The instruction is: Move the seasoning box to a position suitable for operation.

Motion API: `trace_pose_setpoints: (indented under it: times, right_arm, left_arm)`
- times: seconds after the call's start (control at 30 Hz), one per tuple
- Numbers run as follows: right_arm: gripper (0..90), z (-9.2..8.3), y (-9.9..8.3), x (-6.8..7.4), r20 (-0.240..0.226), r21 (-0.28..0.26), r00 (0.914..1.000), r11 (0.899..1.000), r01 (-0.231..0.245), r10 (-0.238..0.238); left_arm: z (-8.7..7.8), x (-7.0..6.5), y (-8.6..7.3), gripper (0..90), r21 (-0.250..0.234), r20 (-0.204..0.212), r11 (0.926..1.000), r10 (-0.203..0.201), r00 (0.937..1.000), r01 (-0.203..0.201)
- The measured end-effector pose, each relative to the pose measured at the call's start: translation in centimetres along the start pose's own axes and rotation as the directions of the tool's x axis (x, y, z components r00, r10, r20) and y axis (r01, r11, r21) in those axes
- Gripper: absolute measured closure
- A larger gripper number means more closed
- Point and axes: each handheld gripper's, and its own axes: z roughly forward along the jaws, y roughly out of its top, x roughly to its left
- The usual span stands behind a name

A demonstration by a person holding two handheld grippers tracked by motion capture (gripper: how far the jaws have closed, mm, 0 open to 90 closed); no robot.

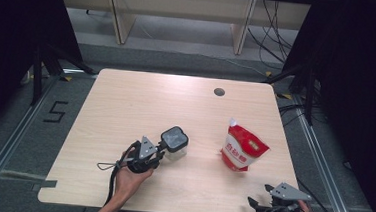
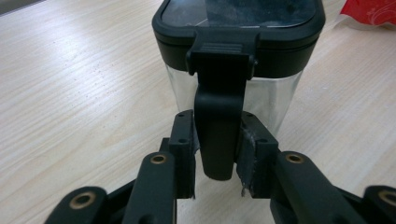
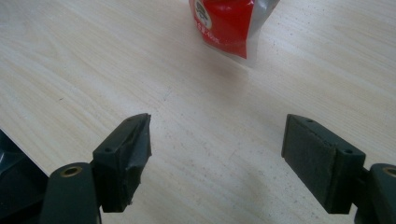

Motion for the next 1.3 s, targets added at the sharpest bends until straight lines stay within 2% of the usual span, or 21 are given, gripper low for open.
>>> trace_pose_setpoints:
  times: [0.03,0.13,0.2,0.23,0.33,0.37,0.4,0.53,0.73,0.77,0.8,0.83,0.87,0.9,0.93,0.97,1.07,1.2,1.23,1.27,1.3]
  right_arm:
    - [24.9,0.0,0.0,0.0,0.001,-0.002,1.0000,1.000,0.002,-0.002]
    - [24.9,-0.1,0.0,0.0,0.005,0.003,1.0000,1.000,-0.006,0.006]
    - [25.0,-0.1,0.0,0.0,0.006,0.006,1.0000,1.000,-0.005,0.005]
    - [25.0,-0.1,0.0,0.1,0.001,0.008,0.9998,1.000,-0.020,0.020]
    - [25.0,0.0,0.0,0.0,-0.002,-0.001,1.0000,1.000,0.003,-0.003]
    - [24.9,-0.1,0.1,0.1,-0.009,0.007,0.9998,1.000,-0.019,0.019]
    - [24.9,-0.1,0.1,0.2,-0.011,0.010,0.9997,1.000,-0.022,0.022]
    - [25.0,-0.1,0.1,0.1,-0.006,0.007,0.9999,1.000,-0.013,0.013]
    - [25.0,-0.1,0.0,0.1,-0.013,0.011,0.9997,1.000,-0.021,0.021]
    - [25.0,-0.1,0.0,0.1,-0.007,0.005,0.9999,1.000,-0.008,0.008]
    - [25.0,-0.1,0.0,0.1,-0.007,0.005,0.9999,1.000,-0.008,0.008]
    - [25.0,0.0,0.0,0.0,-0.005,0.000,1.0000,1.000,0.004,-0.004]
    - [25.0,0.0,0.0,0.0,-0.005,0.000,1.0000,1.000,0.004,-0.004]
    - [25.0,0.0,0.0,0.0,-0.006,0.002,1.0000,1.000,0.001,-0.001]
    - [25.0,0.0,0.0,0.0,-0.006,0.002,1.0000,1.000,0.001,-0.001]
    - [24.9,-0.1,0.0,0.1,-0.008,0.004,0.9999,1.000,-0.013,0.013]
    - [25.0,-0.1,0.0,0.2,-0.016,0.008,0.9992,0.999,-0.036,0.036]
    - [25.0,-0.1,0.0,0.1,-0.011,0.002,0.9999,1.000,-0.012,0.012]
    - [25.0,-0.1,0.0,0.1,-0.012,0.002,0.9999,1.000,-0.012,0.012]
    - [25.0,0.0,0.0,0.1,-0.014,-0.005,0.9998,1.000,-0.013,0.013]
    - [25.0,0.0,0.0,0.1,-0.015,-0.006,0.9998,1.000,-0.013,0.013]
  left_arm:
    - [0.2,0.0,0.1,71.6,-0.013,-0.010,0.9993,-0.036,0.9993,0.036]
    - [0.3,0.6,0.1,73.0,-0.014,-0.016,0.9991,-0.040,0.9991,0.040]
    - [0.4,0.9,0.0,73.2,-0.022,-0.022,0.9976,-0.066,0.9976,0.065]
    - [0.5,1.1,0.0,73.3,-0.021,-0.022,0.9977,-0.065,0.9977,0.064]
    - [0.4,1.1,0.1,73.5,-0.014,-0.012,0.9982,-0.059,0.9982,0.059]
    - [0.5,1.2,0.1,73.5,-0.017,-0.006,0.9980,-0.061,0.9981,0.061]
    - [0.4,1.3,0.1,73.5,-0.008,-0.003,0.9987,-0.050,0.9988,0.050]
    - [0.5,1.4,0.0,73.6,-0.026,0.008,0.9985,-0.049,0.9988,0.049]
    - [0.3,1.3,-0.1,73.6,-0.018,0.055,0.9997,-0.014,0.9984,0.015]
    - [0.2,0.9,-0.2,73.5,-0.034,0.081,0.9991,-0.023,0.9965,0.026]
    - [0.2,0.9,-0.2,73.5,-0.034,0.081,0.9991,-0.023,0.9965,0.026]
    - [0.0,0.9,-0.1,73.5,-0.030,0.103,0.9995,0.009,0.9946,-0.006]
    - [0.0,0.9,-0.1,73.5,-0.030,0.103,0.9995,0.009,0.9946,-0.006]
    - [-0.1,0.4,-0.2,73.5,-0.035,0.128,0.9994,0.007,0.9918,-0.002]
    - [-0.1,0.4,-0.2,73.5,-0.035,0.128,0.9994,0.007,0.9918,-0.002]
    - [-0.2,0.0,-0.3,73.4,-0.043,0.150,0.9991,0.007,0.9887,-0.001]
    - [-0.3,-0.3,-0.3,73.4,-0.048,0.168,0.9987,0.025,0.9855,-0.017]
    - [-0.5,-0.9,-0.4,73.4,-0.051,0.205,0.9987,0.019,0.9786,-0.009]
    - [-0.6,-1.0,-0.4,73.4,-0.059,0.208,0.9980,0.036,0.9774,-0.024]
    - [-0.7,-1.1,-0.4,73.3,-0.053,0.208,0.9984,0.032,0.9776,-0.022]
    - [-0.7,-1.0,-0.4,73.3,-0.058,0.222,0.9978,0.043,0.9740,-0.030]
